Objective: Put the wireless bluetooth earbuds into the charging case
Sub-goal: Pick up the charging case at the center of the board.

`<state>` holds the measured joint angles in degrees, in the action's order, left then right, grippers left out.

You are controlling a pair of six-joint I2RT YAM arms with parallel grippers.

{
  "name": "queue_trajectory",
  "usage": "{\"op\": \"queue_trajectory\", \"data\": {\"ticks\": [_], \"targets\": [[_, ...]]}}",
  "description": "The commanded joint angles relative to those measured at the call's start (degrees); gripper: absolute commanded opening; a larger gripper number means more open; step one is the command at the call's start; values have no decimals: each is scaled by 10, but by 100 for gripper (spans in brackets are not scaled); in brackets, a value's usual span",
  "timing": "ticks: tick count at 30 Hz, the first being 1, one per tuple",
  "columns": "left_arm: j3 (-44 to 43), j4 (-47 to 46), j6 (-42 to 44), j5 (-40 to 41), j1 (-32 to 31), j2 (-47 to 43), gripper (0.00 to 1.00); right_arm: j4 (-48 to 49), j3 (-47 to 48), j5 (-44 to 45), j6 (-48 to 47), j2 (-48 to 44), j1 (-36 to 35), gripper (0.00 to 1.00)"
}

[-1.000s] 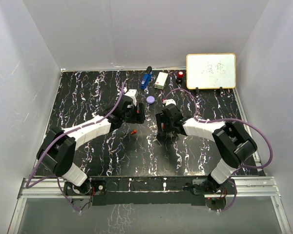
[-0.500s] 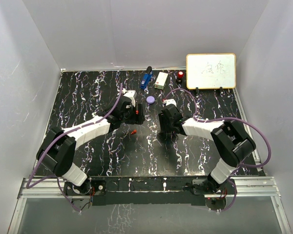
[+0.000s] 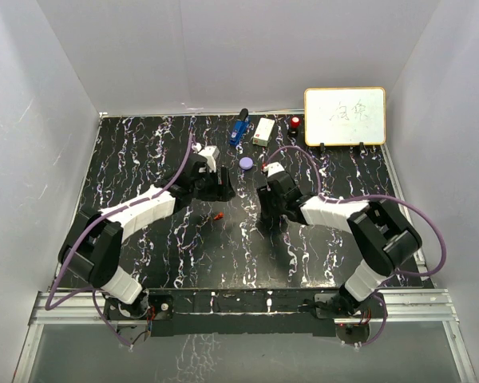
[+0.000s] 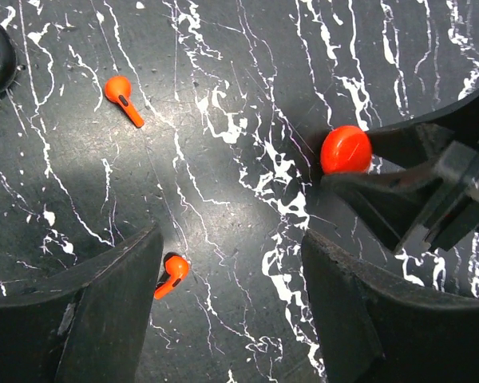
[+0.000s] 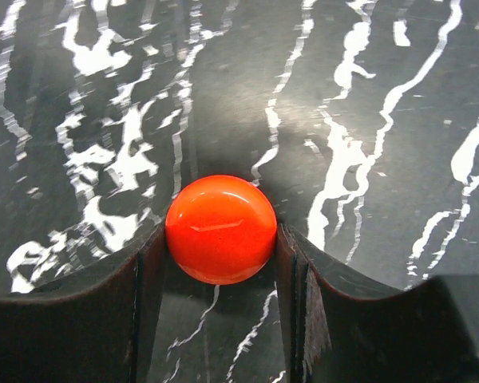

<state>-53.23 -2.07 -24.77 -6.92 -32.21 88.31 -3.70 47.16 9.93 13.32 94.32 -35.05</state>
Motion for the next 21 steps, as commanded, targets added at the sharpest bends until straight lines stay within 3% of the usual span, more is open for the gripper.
{"op": "queue_trajectory", "data": {"ticks": [1,11,21], "targets": [[-9,2,-10,-102,24,-32,68,118,-23,-125,-72,-66,1,15],[69,-110,-82,-223,50,-78,64,190,-20,-220,-131,-83,-9,12],[106,-187,-120,-262,52,-62,61,243,-31,-253,-160,-93,-40,7]]}}
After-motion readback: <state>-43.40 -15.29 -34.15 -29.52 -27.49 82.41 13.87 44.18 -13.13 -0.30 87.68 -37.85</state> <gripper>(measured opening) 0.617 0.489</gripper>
